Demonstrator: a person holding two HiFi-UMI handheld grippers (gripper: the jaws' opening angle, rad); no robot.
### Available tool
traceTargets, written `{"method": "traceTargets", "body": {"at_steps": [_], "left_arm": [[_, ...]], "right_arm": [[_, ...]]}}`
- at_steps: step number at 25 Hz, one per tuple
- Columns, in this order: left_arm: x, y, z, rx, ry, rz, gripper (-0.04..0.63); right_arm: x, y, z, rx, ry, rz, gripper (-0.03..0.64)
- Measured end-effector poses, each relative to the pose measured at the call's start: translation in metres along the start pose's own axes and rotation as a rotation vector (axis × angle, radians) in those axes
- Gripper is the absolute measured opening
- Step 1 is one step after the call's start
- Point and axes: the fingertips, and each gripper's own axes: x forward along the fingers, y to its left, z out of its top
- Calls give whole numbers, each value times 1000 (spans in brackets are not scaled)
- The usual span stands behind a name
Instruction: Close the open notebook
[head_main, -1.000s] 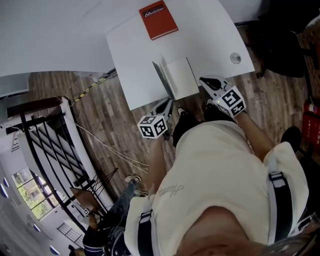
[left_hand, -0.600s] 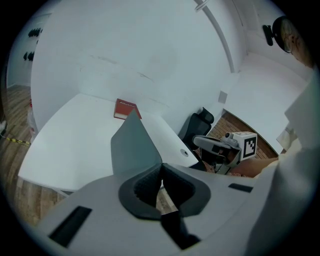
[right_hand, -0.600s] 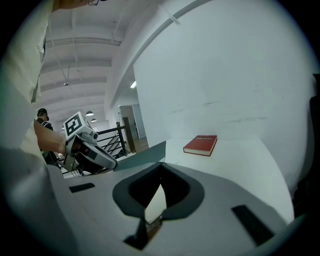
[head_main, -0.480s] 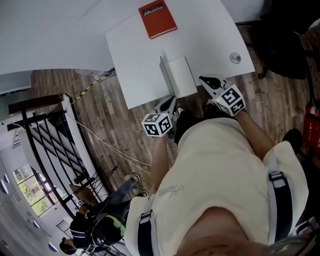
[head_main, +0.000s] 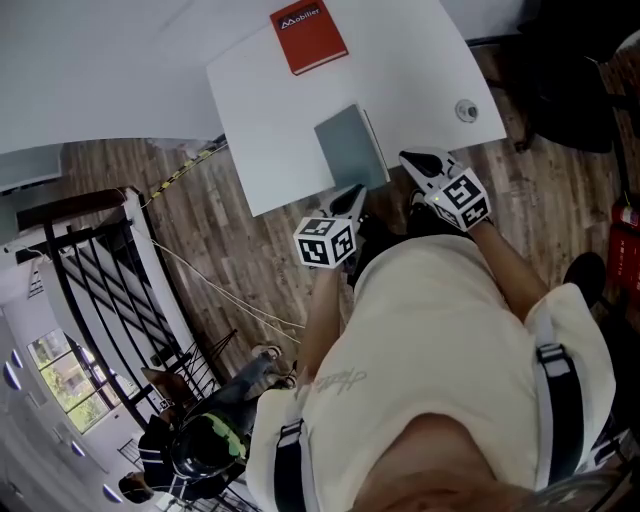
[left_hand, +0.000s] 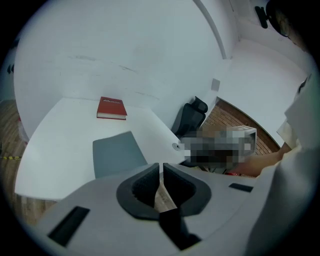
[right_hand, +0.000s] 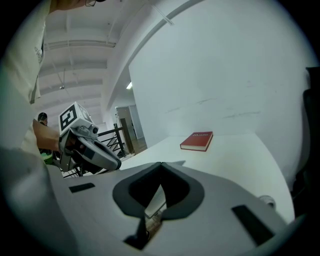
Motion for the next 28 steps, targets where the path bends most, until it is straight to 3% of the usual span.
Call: {"method": "traceTargets", "body": {"at_steps": [13, 23, 28], "left_arm": [[-16, 6, 12, 51, -25, 10, 25], [-54, 12, 75, 113, -210, 70, 23], [-91, 29, 107, 148, -302, 177, 23]], "right_arm": [[-17, -5, 4, 31, -30, -70, 8], [-19, 11, 55, -57, -72, -57, 8], [-12, 30, 90, -127, -94, -42, 8]]}}
